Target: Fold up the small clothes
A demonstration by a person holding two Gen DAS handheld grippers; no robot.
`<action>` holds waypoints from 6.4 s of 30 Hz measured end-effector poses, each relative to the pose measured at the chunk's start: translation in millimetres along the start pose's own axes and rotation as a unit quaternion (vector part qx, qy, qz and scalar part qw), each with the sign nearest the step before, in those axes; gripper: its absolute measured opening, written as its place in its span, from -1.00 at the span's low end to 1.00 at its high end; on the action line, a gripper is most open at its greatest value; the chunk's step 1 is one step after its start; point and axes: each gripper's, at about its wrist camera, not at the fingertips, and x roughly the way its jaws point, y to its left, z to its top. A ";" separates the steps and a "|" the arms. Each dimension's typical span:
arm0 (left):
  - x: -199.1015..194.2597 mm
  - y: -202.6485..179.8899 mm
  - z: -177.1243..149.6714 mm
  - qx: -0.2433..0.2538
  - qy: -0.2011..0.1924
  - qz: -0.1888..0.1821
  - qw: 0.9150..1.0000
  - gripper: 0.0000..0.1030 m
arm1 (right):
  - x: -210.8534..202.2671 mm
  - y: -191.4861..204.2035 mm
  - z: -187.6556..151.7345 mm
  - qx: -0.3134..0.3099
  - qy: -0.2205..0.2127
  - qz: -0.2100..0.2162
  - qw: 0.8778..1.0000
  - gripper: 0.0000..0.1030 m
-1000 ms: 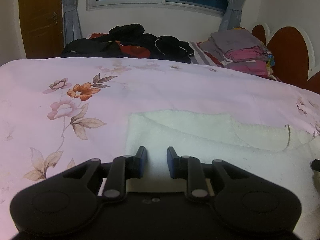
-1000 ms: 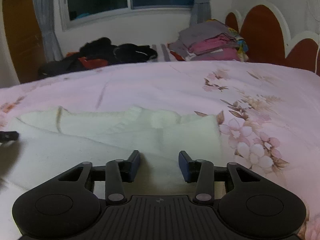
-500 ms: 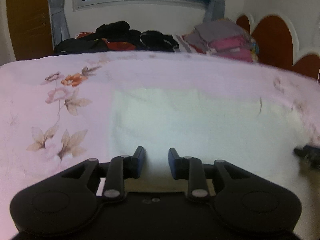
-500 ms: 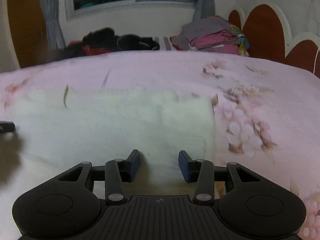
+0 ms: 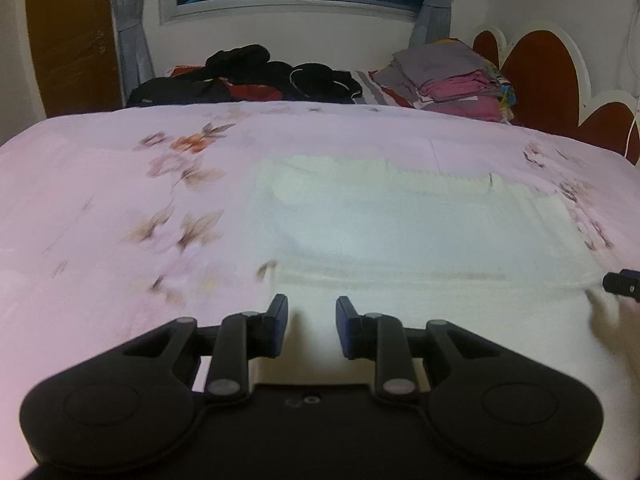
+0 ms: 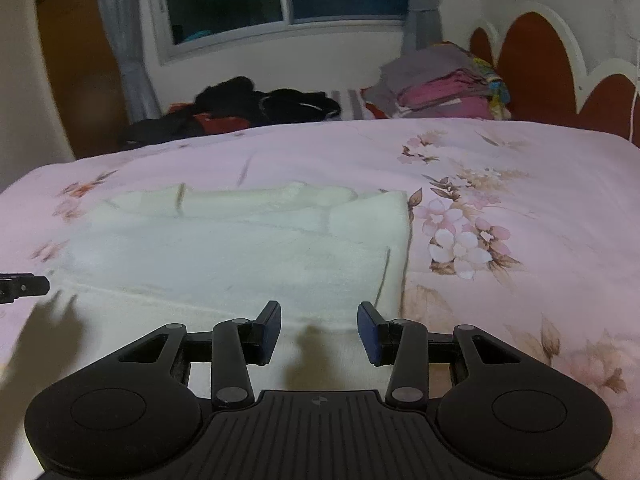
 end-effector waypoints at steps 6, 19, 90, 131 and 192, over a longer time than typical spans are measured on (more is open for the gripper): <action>-41.6 5.1 -30.9 -0.011 0.013 0.003 1.000 -0.38 | -41.1 2.3 -26.5 -0.013 0.013 0.020 1.000 -0.18; -108.1 20.9 -119.9 -0.016 0.041 -0.034 0.998 -0.09 | -136.3 25.5 -126.8 0.005 0.048 -0.015 0.999 -0.18; 107.2 33.6 105.5 -0.150 -0.023 -0.071 0.986 -0.26 | 96.4 -76.5 81.2 0.226 0.008 0.032 0.974 -0.85; 147.6 19.2 90.7 -0.055 -0.038 -0.027 0.997 -0.94 | 149.6 -60.8 79.3 0.054 -0.009 -0.027 0.998 -0.95; 45.1 9.5 23.7 0.051 -0.005 -0.066 0.996 0.18 | 30.3 49.3 -7.3 -0.002 0.029 -0.067 0.997 0.09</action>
